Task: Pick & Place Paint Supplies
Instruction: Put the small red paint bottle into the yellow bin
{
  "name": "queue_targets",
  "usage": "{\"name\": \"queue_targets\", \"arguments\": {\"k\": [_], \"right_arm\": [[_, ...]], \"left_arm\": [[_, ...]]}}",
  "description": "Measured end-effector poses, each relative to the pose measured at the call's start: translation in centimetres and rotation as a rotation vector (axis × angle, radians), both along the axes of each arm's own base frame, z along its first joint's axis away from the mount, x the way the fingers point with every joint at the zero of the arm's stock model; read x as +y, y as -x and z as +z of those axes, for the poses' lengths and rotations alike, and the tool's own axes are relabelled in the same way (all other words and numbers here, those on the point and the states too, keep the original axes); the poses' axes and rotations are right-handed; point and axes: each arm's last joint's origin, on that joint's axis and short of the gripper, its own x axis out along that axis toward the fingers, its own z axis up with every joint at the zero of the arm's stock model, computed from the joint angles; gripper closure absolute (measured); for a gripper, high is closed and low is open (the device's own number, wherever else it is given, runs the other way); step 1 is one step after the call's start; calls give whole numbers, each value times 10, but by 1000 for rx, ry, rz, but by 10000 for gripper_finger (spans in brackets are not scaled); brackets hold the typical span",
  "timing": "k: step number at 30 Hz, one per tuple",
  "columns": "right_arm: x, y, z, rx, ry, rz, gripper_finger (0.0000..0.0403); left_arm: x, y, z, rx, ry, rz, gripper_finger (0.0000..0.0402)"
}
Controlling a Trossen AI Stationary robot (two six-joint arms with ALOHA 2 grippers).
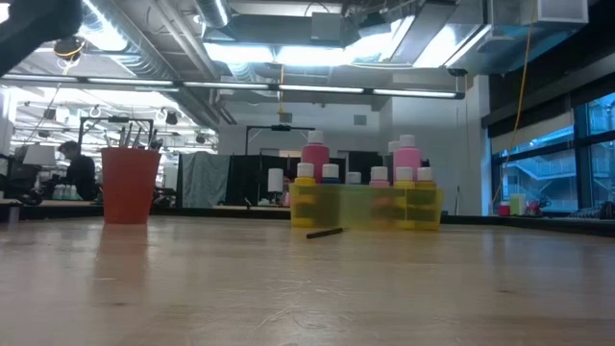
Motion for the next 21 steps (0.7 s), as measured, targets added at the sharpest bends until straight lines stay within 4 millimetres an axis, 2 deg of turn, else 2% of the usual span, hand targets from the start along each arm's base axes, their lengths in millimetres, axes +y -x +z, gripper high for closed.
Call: {"name": "queue_targets", "arguments": {"k": [4, 10, 14, 18, 21], "right_arm": [[2, 1, 0, 14, -27, -7, 142], [1, 1, 0, 23, -37, -15, 142], [0, 1, -3, 46, -23, -16, 142], [0, 2, -5, 59, -6, -13, 142], [0, 2, -5, 51, 14, -5, 142]], "left_arm": [[-4, -18, -23, 205, -82, 2, 219], [-25, -52, -63, 737, -137, 34, 219], [-45, -68, -85, 1067, -198, -38, 219], [-62, -81, -101, 1205, -280, -119, 219], [-69, -87, -108, 1239, -352, -184, 219]]}}
